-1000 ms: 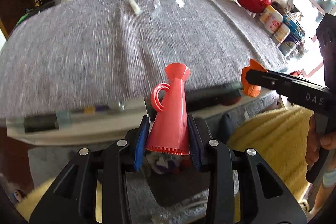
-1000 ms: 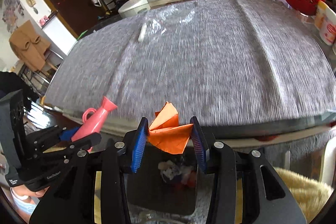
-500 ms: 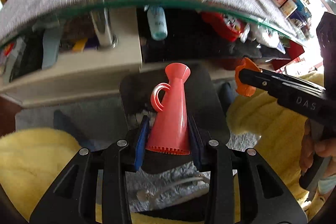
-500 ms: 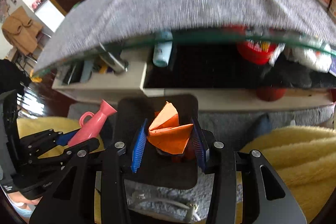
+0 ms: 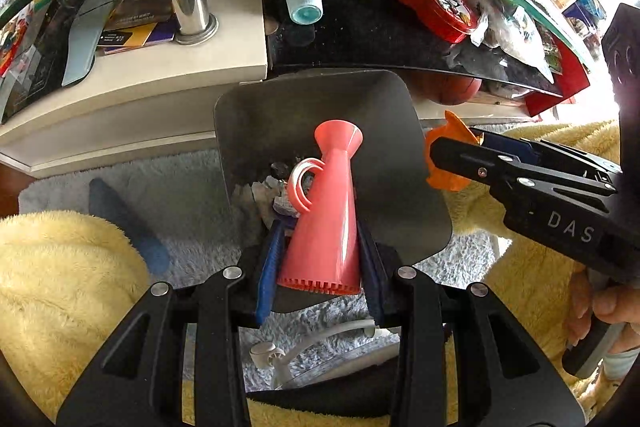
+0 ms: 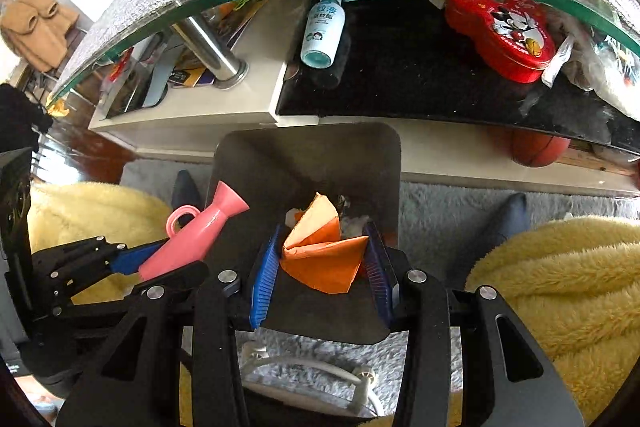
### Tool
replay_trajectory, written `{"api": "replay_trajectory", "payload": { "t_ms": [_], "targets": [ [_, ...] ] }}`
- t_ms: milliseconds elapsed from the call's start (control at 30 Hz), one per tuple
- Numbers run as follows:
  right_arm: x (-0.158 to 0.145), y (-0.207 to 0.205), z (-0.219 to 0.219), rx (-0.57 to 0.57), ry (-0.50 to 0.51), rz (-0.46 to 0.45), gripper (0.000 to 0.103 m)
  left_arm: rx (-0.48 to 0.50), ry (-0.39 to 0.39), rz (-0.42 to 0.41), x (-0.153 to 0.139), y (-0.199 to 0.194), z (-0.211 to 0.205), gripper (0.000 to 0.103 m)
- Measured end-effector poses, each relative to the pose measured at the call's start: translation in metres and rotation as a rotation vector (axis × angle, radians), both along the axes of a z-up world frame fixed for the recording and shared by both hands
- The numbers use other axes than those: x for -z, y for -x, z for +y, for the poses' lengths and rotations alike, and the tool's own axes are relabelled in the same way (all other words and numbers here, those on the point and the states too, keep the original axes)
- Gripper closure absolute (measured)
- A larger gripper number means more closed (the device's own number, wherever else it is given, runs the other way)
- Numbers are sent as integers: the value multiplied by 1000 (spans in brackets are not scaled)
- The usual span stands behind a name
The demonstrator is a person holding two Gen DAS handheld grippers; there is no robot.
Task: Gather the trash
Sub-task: 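Carry the horn and orange paper over the bin and open both tools to drop them, then move both open tools back toward the white tube and clear plastic sheet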
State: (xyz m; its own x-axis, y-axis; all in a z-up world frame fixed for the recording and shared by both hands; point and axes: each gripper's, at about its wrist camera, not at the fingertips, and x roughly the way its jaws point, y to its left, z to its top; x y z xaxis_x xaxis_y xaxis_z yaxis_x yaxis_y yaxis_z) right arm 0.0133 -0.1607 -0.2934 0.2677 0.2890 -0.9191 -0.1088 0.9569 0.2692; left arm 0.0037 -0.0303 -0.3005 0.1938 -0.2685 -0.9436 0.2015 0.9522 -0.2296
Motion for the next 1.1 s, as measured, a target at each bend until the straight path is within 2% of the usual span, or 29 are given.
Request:
{"api": "replay_trajectory", "payload": {
  "t_ms": [267,333,367,400,567,667,767,833,1100],
  "targets": [
    [-1,-6,2,7,-21,10,58,-11,23,1,-2,-5,4,69],
    [2,-7,-1,28,-27,18,48,-18,26,3,-2,-5,5,55],
    [2,-7,-3,37,-25,18,37,-21,24,0,-2,-6,5,52],
    [3,-7,-6,51,-20,16,31,-22,14,-7,-3,-6,6,49],
    [1,-10,-19,93,-9,10,25,-38,-16,-27,-8,-9,12,39],
    [-5,-12,-25,105,8,-3,21,-44,-41,-62,-19,-12,18,33],
    [-18,-14,-34,125,-1,-24,12,-50,-63,-108,-34,-15,23,25],
    [-30,-17,-40,130,-10,-48,11,-60,-71,-146,-50,-19,29,21],
    [-75,-34,-59,169,-19,-138,6,-97,-51,-216,-92,-38,42,19]
  ]
}}
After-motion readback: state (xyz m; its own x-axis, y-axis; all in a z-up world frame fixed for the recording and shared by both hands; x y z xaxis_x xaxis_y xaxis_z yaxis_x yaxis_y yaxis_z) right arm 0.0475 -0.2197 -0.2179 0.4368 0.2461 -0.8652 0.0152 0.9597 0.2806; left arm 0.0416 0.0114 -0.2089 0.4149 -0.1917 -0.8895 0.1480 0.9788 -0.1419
